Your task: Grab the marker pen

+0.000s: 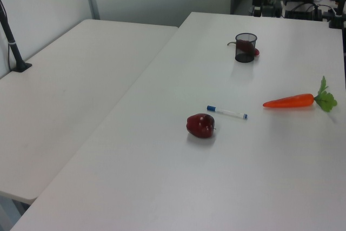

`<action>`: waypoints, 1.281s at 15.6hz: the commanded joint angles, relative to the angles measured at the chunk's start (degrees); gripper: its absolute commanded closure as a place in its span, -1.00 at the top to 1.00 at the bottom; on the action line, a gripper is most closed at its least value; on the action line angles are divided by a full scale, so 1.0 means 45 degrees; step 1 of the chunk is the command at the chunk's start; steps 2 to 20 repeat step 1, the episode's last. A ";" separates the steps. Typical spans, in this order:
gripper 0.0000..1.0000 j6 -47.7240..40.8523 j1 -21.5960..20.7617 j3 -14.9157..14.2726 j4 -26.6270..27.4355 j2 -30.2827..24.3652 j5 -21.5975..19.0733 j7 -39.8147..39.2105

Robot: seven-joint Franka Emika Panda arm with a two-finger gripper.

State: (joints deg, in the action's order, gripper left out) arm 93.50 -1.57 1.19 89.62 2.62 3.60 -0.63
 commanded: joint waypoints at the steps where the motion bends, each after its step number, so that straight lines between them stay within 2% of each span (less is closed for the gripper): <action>1: 1.00 -0.0231 0.0016 -0.0029 0.0377 -0.0349 0.0215 0.0043; 20: 1.00 -0.0231 0.0016 -0.0029 0.0377 -0.0349 0.0215 0.0043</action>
